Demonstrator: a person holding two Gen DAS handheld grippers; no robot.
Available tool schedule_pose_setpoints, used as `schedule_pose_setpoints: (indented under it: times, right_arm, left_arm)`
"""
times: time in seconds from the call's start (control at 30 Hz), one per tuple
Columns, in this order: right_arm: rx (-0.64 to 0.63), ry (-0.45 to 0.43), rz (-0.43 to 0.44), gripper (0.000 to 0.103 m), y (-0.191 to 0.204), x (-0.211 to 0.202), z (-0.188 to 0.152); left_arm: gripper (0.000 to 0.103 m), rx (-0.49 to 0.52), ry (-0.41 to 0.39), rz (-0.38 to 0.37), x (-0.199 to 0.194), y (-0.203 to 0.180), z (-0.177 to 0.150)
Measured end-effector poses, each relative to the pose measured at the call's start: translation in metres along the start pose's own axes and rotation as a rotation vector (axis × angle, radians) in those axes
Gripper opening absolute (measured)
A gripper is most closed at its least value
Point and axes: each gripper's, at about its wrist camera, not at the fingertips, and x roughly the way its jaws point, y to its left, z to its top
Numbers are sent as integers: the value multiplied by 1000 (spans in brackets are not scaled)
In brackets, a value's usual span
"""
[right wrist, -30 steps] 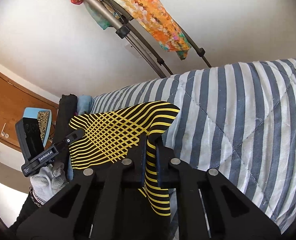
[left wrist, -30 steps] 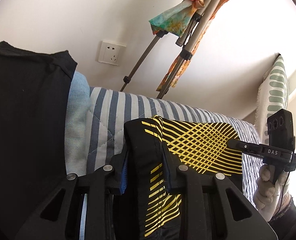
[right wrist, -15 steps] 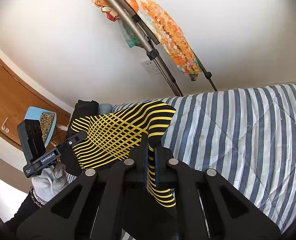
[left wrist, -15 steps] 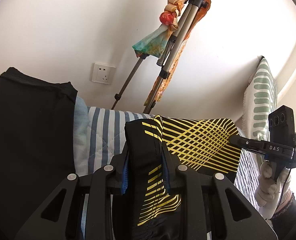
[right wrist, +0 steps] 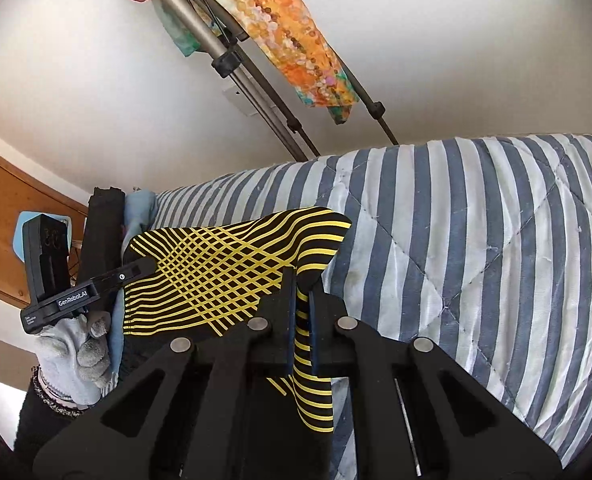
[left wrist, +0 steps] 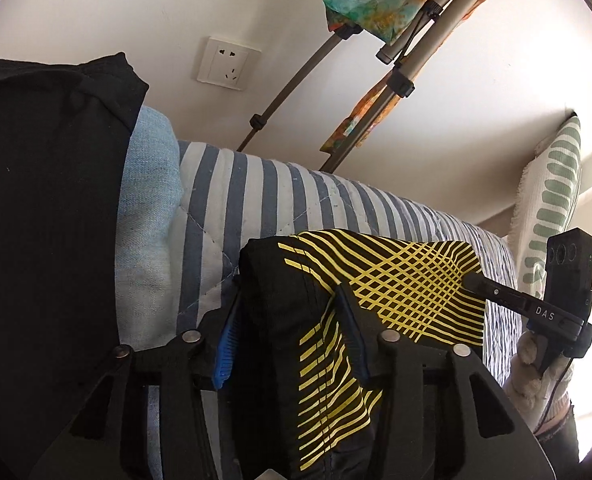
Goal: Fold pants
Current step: 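Lift the gripped leg edge of the yellow-print shorts with both tools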
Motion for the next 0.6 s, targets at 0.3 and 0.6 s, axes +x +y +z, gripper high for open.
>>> schedule_pose_setpoints:
  times: [0.3,0.6]
  right_arm:
    - [38,32,33,42,-29,2,-2]
    - [36,40,128,32,-17,30,7]
  left_arm:
    - [55,9,29,54,3,7,5]
    - [54,24,26,45,21,-3,7]
